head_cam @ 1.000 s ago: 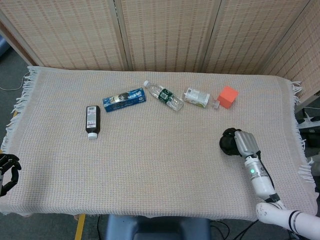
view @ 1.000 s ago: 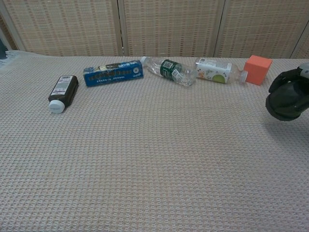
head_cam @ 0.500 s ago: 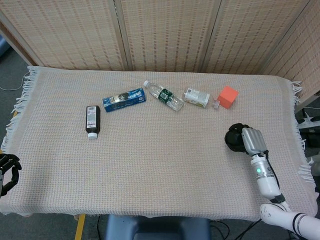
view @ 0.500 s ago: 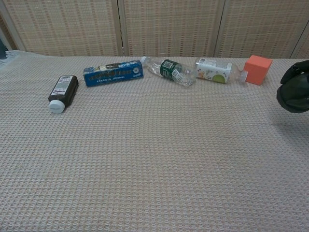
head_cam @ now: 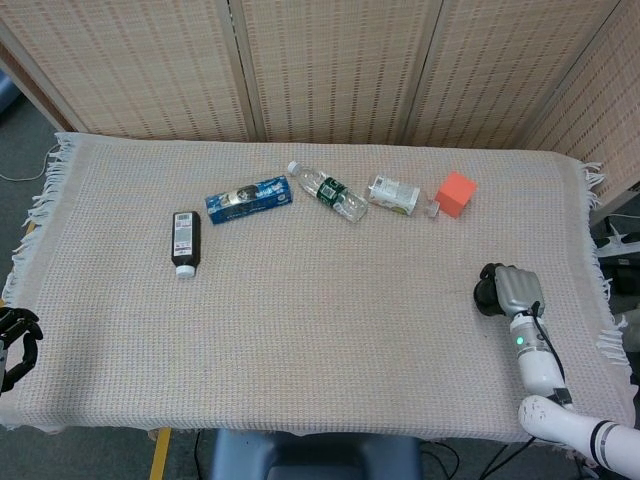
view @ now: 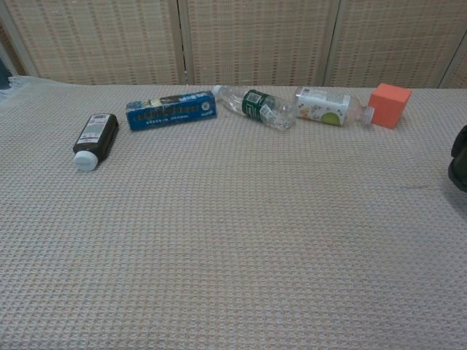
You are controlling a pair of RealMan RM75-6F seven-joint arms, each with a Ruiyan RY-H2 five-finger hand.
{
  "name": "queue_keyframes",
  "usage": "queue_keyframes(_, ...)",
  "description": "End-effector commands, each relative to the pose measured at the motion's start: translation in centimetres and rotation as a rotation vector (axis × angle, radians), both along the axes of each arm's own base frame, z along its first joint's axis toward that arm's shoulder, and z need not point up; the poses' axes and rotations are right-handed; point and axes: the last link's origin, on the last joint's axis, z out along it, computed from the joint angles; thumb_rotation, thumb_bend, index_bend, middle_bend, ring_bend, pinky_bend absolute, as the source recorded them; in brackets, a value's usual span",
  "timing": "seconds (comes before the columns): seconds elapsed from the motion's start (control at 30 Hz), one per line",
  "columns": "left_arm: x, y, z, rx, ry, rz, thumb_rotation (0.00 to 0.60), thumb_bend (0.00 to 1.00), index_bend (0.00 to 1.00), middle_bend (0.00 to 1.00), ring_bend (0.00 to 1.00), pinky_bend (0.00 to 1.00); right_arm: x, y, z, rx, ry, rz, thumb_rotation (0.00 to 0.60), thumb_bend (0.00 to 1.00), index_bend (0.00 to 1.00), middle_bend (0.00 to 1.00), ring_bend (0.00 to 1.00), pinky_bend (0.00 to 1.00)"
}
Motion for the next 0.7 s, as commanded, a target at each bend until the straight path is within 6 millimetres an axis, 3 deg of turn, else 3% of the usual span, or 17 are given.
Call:
queue_keyframes(0.03, 0.0, 0.0, 0.0, -0.002, -0.001, 0.0, 0.6, 0.62, 0.61, 0.44, 0.36, 0.68, 2.2, -0.3, 0.5, -0.048, -0.211, 0.117, 0.6, 0.41, 0.71, 0.62, 0.67, 0.74)
queue_keyframes(0.2, 0.0, 0.0, 0.0, -0.002, -0.001, -0.001, 0.6, 0.62, 0.61, 0.44, 0.36, 0.68, 3.6, 0.0, 1.2, -0.146, -0.413, 0.251, 0.6, 0.4, 0.71, 0.62, 0.67, 0.74)
queue_keyframes(0.33, 0.0, -0.1, 0.0, -0.001, -0.002, -0.003, 0.6, 0.62, 0.61, 0.44, 0.36, 0.68, 3.6, -0.1, 2.1, -0.215, -0.488, 0.317, 0.6, 0.4, 0.71, 0.62, 0.67, 0.74)
queue_keyframes(0.5, 0.0, 0.0, 0.0, -0.002, -0.003, -0.001, 0.6, 0.62, 0.61, 0.44, 0.36, 0.68, 2.9, -0.4, 2.7, -0.243, -0.48, 0.315, 0.6, 0.4, 0.71, 0.62, 0.67, 0.74)
queue_keyframes(0.7, 0.1, 0.0, -0.1, -0.005, 0.002, -0.001, 0.6, 0.62, 0.61, 0.44, 0.36, 0.68, 1.4, -0.1, 2.3, -0.117, -0.336, 0.209, 0.6, 0.4, 0.71, 0.62, 0.67, 0.74)
